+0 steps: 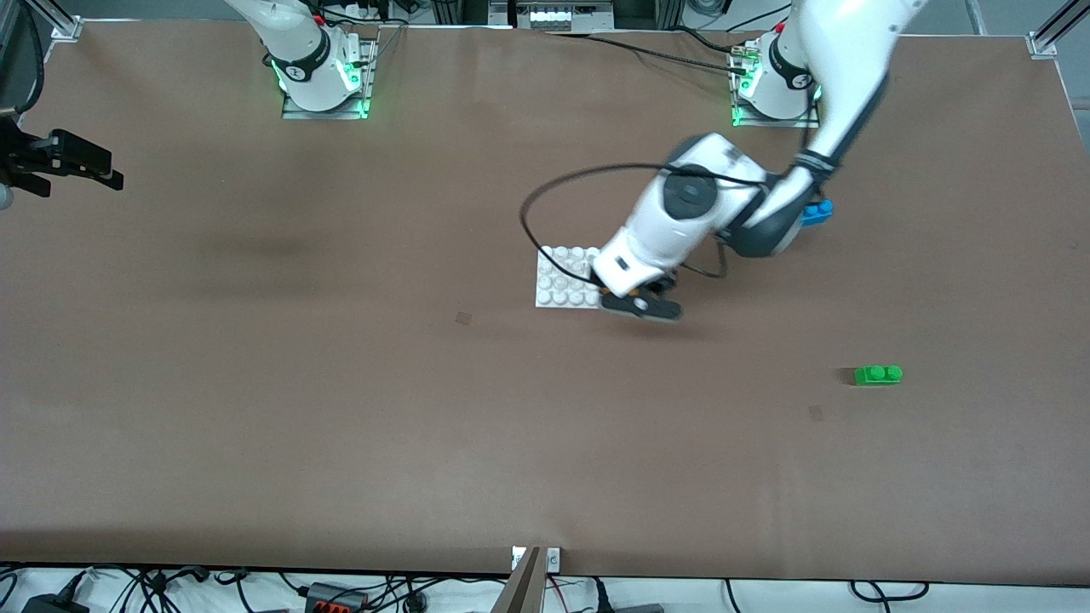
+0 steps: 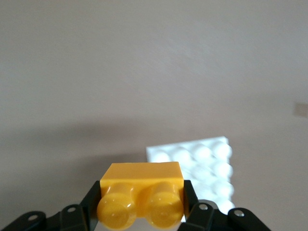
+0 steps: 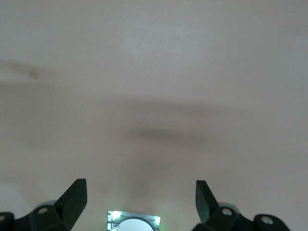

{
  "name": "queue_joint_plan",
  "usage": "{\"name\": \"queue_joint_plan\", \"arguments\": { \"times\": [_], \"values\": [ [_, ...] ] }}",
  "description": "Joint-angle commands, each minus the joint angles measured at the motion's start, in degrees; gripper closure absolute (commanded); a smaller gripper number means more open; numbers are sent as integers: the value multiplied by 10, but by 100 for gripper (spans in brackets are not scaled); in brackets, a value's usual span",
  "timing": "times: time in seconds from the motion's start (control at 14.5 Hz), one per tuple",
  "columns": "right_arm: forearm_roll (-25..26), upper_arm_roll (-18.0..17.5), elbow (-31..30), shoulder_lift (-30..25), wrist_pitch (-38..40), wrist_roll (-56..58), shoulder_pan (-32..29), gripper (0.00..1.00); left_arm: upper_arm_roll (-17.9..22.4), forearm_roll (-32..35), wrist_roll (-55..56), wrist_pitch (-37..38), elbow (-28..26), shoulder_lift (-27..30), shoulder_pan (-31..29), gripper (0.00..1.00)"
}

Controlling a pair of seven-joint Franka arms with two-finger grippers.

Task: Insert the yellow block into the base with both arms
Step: 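Carry the yellow brick over the white base plate with the left gripper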

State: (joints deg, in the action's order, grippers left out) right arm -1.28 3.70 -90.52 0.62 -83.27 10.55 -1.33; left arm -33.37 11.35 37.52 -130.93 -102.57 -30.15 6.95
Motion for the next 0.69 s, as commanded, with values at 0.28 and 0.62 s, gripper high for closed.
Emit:
{"name": "queue_joint_plan", "arguments": {
  "times": [0.28, 0.62],
  "values": [
    [2, 4, 1, -1, 21, -8, 3, 0, 17, 116, 115, -5, 30, -59, 87, 54],
    [1, 5, 1, 0, 20, -7, 1, 0, 18, 148, 177, -33, 24, -75, 92, 54]
  ]
}}
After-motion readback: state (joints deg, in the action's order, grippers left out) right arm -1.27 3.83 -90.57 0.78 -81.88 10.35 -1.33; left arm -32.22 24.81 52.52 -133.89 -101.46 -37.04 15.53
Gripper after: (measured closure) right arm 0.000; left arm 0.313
